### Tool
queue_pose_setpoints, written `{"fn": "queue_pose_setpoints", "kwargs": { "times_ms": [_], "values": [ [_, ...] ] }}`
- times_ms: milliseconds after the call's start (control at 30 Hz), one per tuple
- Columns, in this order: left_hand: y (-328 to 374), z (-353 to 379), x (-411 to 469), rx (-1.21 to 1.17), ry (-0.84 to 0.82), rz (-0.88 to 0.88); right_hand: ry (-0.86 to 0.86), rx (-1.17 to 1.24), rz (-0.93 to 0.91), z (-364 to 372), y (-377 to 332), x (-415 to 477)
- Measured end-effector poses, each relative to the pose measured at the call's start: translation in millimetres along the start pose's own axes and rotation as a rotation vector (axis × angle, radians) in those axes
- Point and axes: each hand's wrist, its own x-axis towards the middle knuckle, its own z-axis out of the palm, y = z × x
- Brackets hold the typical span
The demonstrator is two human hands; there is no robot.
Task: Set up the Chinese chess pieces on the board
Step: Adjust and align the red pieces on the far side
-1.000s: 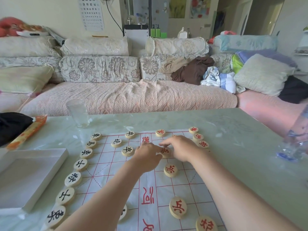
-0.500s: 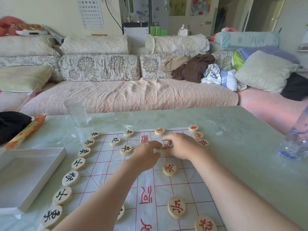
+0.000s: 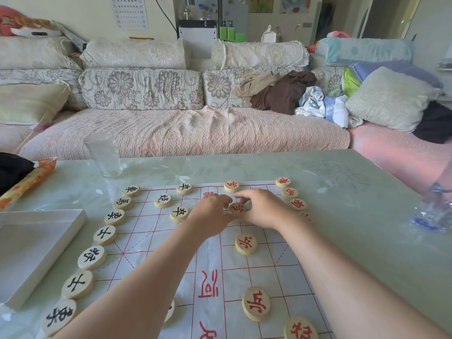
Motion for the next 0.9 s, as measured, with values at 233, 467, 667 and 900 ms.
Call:
{"fn": "queue_pose_setpoints", "kwargs": {
  "times_ms": [233,467,667,900],
  "values": [
    [-7.2,3.2,5.6,0.052,-0.017,0.023,0.025,0.019,-0.008,2.2,3.0,2.4],
    [-6.7,6.2,6.9,0.07,-0.016,0.029,0.007,0.014,0.006,1.8,3.2,4.0],
    [-5.1,6.2,7.9,0.083,-0.009,0.011,0.125,0.207,-0.016,-11.9,1.9,3.4],
    [2.6,-6.8,14.2,-0.031,0.046,0.002,0.361,0.116,0.128,-34.7,31.6,10.0]
  ]
}}
